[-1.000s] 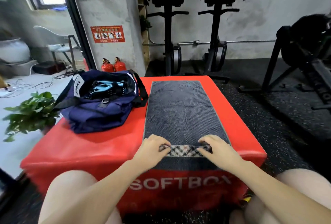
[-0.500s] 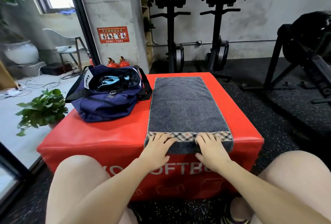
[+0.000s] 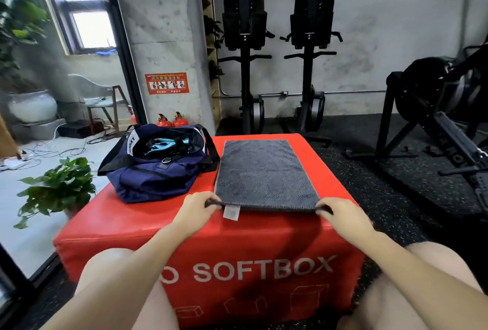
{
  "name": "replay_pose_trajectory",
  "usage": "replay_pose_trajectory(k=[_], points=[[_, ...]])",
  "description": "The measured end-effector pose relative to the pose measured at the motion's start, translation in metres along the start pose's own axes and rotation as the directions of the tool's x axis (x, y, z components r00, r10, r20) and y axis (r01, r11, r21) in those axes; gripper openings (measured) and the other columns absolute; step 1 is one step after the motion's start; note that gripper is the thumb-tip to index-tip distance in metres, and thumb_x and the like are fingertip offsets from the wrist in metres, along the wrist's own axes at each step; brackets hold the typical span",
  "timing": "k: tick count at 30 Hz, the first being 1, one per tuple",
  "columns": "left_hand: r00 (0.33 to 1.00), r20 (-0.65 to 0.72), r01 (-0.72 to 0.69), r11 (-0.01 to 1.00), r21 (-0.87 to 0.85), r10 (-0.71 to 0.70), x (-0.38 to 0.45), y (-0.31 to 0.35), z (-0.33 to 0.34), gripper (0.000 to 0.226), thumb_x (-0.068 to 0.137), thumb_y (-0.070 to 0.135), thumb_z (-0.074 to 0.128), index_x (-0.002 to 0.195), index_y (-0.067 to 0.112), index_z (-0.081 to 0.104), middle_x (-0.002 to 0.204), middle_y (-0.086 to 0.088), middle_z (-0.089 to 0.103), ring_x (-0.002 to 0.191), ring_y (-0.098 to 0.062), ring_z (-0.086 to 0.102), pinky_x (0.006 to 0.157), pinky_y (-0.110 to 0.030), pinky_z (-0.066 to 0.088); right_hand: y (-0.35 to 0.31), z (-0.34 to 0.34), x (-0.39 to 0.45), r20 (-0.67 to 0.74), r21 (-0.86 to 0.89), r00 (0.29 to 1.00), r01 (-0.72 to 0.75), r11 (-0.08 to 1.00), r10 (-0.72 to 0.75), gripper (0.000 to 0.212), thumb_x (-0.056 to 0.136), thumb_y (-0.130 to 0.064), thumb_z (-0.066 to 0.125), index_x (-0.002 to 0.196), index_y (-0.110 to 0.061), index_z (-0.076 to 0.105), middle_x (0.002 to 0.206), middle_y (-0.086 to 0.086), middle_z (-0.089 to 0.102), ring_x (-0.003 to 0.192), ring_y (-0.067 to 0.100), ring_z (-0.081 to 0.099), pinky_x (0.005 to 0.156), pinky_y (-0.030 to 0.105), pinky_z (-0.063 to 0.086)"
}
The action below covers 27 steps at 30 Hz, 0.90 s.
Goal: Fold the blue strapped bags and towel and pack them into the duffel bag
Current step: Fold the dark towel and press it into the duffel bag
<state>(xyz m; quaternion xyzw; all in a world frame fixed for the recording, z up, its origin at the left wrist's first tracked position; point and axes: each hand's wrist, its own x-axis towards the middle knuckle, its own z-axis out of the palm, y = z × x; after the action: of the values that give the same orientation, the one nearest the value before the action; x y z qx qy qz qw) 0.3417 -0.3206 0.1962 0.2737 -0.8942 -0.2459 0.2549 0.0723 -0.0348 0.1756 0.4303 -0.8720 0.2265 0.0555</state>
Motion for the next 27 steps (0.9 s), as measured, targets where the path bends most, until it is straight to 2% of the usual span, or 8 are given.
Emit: replay_pose_trajectory(k=[4, 6, 10, 12, 15, 19, 24, 27], points=[[1.000, 0.004, -0.001, 0.997, -0.079, 0.001, -0.002, 0.020, -0.015, 0.013, 0.083, 0.012, 0.078, 0.085, 0.025, 0.076, 0.078, 0.013, 0.074, 0.079, -0.002, 0.068, 0.077, -0.025, 0.052, 0.002, -0.032, -0.004, -0.023, 0.168, 1.000, 0.014, 0.986, -0.010, 0.012, 0.088, -0.020, 0.075, 0.091, -0.032, 0.072, 0.092, -0.014, 0.073, 0.091, 0.012, 0.067, 0.087, 0.034, 0.050], [1.000, -0.018, -0.024, 0.996, -0.087, 0.022, -0.005, 0.031, -0.025, 0.010, 0.084, 0.016, 0.077, 0.087, 0.026, 0.075, 0.080, 0.013, 0.074, 0.081, -0.002, 0.069, 0.079, -0.026, 0.054, 0.000, -0.051, -0.009, -0.014, 0.206, 1.000, 0.002, 0.979, 0.001, 0.016, 0.087, -0.020, 0.076, 0.085, -0.034, 0.070, 0.085, -0.012, 0.072, 0.085, 0.009, 0.066, 0.082, 0.031, 0.049], [0.993, -0.090, -0.086, 0.995, -0.046, 0.081, -0.012, 0.054, -0.044, 0.010, 0.093, 0.022, 0.067, 0.086, 0.030, 0.067, 0.078, 0.011, 0.071, 0.077, 0.000, 0.064, 0.068, -0.021, 0.045, -0.003, -0.080, -0.018, 0.005, 0.284, 0.999, -0.037, 0.958, 0.037, 0.016, 0.081, -0.019, 0.082, 0.077, -0.031, 0.072, 0.076, -0.011, 0.073, 0.078, 0.006, 0.068, 0.074, 0.023, 0.046], [0.989, -0.101, -0.112, 0.991, -0.069, 0.104, -0.013, 0.065, -0.049, 0.009, 0.097, 0.018, 0.061, 0.091, 0.025, 0.065, 0.081, 0.010, 0.070, 0.079, -0.001, 0.063, 0.068, -0.018, 0.042, -0.006, -0.091, -0.019, 0.015, 0.324, 0.999, -0.048, 0.945, 0.045, 0.012, 0.079, -0.018, 0.083, 0.078, -0.027, 0.076, 0.075, -0.012, 0.075, 0.077, 0.001, 0.069, 0.072, 0.020, 0.047], [0.982, -0.126, -0.149, 0.986, -0.080, 0.139, -0.014, 0.076, -0.056, 0.009, 0.099, 0.015, 0.058, 0.098, 0.020, 0.064, 0.088, 0.008, 0.069, 0.086, -0.009, 0.064, 0.076, -0.025, 0.041, -0.011, -0.105, -0.020, 0.009, 0.383, 0.998, -0.056, 0.922, 0.057, 0.012, 0.079, -0.014, 0.083, 0.077, -0.023, 0.077, 0.076, -0.010, 0.076, 0.077, -0.002, 0.069, 0.072, 0.017, 0.048], [0.983, -0.139, -0.132, 0.988, -0.079, 0.121, -0.007, 0.076, -0.057, 0.010, 0.100, 0.018, 0.057, 0.099, 0.024, 0.064, 0.086, 0.009, 0.069, 0.081, -0.010, 0.063, 0.075, -0.030, 0.045, -0.011, -0.110, -0.008, 0.007, 0.418, 0.998, -0.062, 0.906, 0.065, 0.012, 0.079, -0.015, 0.084, 0.076, -0.024, 0.077, 0.076, -0.012, 0.076, 0.078, -0.006, 0.069, 0.075, 0.019, 0.048], [0.981, -0.176, -0.102, 0.990, -0.101, 0.083, 0.023, 0.062, -0.049, 0.006, 0.097, 0.020, 0.064, 0.095, 0.026, 0.065, 0.086, 0.016, 0.068, 0.083, 0.007, 0.060, 0.072, -0.011, 0.041, -0.006, -0.100, 0.037, -0.012, 0.418, 0.996, -0.080, 0.905, 0.093, 0.008, 0.078, -0.024, 0.086, 0.078, -0.026, 0.078, 0.079, -0.012, 0.076, 0.087, 0.000, 0.068, 0.080, 0.026, 0.050], [0.980, -0.198, -0.038, 0.992, -0.119, 0.014, 0.054, 0.047, -0.041, 0.009, 0.094, 0.025, 0.069, 0.088, 0.029, 0.063, 0.082, 0.015, 0.068, 0.081, -0.001, 0.063, 0.073, -0.023, 0.043, -0.005, -0.089, 0.073, -0.039, 0.415, 0.996, -0.057, 0.908, 0.081, 0.007, 0.080, -0.027, 0.084, 0.080, -0.025, 0.077, 0.081, -0.012, 0.075, 0.085, -0.001, 0.067, 0.076, 0.024, 0.049]])
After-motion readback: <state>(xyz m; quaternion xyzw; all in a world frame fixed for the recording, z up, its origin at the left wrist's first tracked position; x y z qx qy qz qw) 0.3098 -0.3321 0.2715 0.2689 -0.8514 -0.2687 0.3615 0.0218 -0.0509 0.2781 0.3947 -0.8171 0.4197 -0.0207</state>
